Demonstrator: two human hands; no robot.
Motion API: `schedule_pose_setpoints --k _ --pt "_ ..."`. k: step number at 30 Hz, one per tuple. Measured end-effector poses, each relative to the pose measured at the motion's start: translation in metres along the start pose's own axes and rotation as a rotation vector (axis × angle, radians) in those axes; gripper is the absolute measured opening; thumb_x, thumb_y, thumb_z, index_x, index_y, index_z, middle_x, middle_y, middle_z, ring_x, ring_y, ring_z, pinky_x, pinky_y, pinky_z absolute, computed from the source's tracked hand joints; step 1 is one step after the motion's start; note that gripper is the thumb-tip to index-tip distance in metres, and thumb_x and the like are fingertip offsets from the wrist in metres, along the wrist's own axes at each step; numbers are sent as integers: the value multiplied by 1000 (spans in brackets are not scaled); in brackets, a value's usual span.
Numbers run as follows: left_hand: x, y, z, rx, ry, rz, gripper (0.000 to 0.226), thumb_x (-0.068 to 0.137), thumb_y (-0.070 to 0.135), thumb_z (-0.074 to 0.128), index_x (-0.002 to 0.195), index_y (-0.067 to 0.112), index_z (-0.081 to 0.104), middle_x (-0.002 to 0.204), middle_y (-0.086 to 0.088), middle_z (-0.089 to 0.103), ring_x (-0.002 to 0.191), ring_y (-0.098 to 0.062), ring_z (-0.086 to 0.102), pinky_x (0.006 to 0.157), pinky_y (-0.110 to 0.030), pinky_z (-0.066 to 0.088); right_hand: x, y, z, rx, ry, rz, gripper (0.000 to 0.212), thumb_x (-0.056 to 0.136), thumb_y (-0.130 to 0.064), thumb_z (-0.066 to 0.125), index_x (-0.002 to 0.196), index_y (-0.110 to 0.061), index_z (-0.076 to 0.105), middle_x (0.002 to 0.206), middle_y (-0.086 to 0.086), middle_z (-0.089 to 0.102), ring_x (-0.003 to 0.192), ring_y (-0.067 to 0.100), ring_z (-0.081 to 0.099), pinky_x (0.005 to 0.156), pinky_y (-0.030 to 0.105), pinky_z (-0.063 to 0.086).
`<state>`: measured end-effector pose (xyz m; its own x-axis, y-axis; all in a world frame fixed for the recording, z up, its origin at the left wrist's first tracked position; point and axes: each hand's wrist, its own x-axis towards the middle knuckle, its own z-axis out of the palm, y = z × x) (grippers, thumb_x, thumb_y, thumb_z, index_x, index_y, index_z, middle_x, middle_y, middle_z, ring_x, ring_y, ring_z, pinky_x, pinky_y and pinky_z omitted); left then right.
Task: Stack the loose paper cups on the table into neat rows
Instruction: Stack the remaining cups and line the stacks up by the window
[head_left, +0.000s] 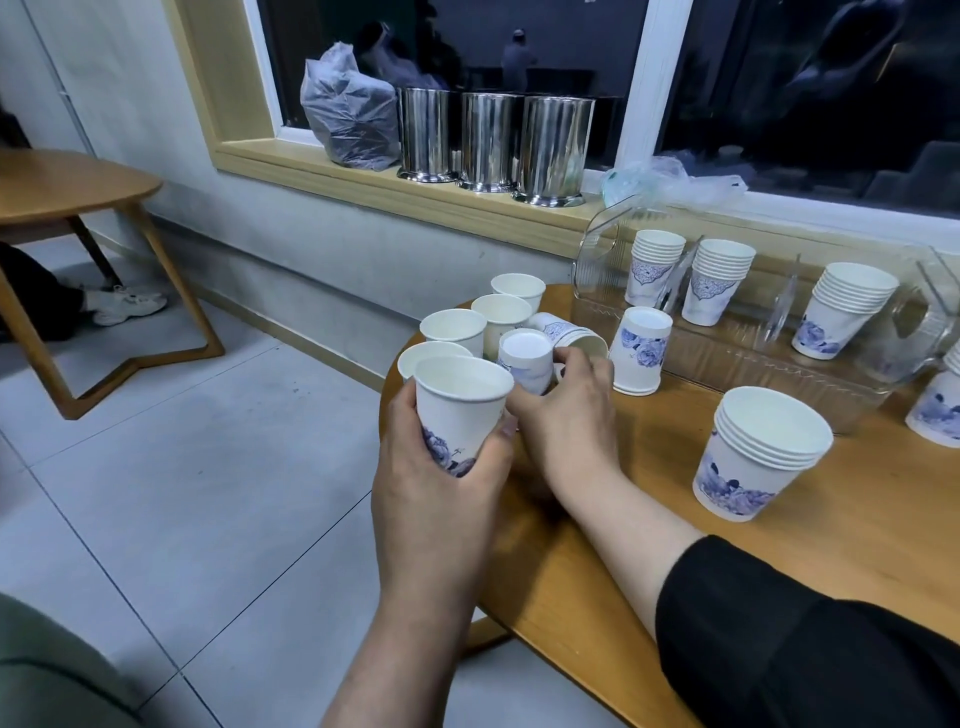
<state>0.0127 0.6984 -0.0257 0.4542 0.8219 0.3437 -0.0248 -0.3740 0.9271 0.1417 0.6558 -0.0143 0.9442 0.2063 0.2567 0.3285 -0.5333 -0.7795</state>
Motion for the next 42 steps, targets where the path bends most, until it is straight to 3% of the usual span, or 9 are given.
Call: schedule_pose_setpoints --k 5,10,15,19,22,25,29,36,42 --pt "-3 1 2 12 -39 49 69 73 48 79 136 39 49 126 19 64 115 -6 61 92 -29 51 -15 5 -36 259 110 -58 50 75 -39 78 114 -25 51 109 -7 60 102 15 58 87 31 45" --pt "-8 1 6 92 -149 119 73 72 46 81 137 42 49 131 20 60 119 -5 57 96 -29 51 -27 0 -106 457 -60 -280 44 75 -43 80 112 -33 59 98 -15 68 88 0 63 77 16 48" --pt "-15 2 15 224 -289 224 75 72 35 85 137 43 49 125 24 54 120 -2 50 97 -20 41 -19 -10 -171 -91 -324 -528 59 67 -60 80 121 -44 61 110 -19 56 104 -7 53 84 2 33" --pt "-22 7 24 283 -357 298 80 71 29 83 137 50 43 119 22 53 112 -2 50 89 -8 35 -17 -20 -182 -569 -523 -621 61 75 -66 67 132 -46 54 114 -17 47 108 0 49 81 6 33" --pt "-27 12 28 289 -413 319 79 71 27 79 133 53 39 115 26 51 110 -4 53 91 -24 44 -26 -27 -168 -584 -551 -668 58 88 -67 45 138 -36 46 120 -16 43 120 6 46 93 14 31" --pt "-29 16 32 207 -417 262 72 73 34 81 130 52 42 117 27 56 111 1 55 92 -23 46 -14 -25 -158 -310 -396 -605 61 93 -68 26 139 -30 40 133 -7 49 123 9 46 106 35 37" --pt "-27 17 37 98 -439 117 64 77 50 79 125 55 37 121 25 61 111 1 58 93 -28 50 51 -4 -154 -342 -216 -464 41 97 -45 51 132 -24 50 124 -2 57 105 12 54 94 30 43" --pt "-21 8 48 90 -406 31 66 80 50 78 131 48 35 120 21 61 109 -6 59 93 -34 52 120 12 -132 -812 -545 -479 78 90 -27 69 154 -33 24 158 3 30 137 27 40 110 37 35" --pt "-20 6 51 105 -396 21 66 80 54 76 132 45 36 121 20 60 111 -8 58 96 -39 51 132 11 -116 -1003 -573 -504 66 83 -31 75 143 -33 45 135 5 46 119 29 51 97 42 47"
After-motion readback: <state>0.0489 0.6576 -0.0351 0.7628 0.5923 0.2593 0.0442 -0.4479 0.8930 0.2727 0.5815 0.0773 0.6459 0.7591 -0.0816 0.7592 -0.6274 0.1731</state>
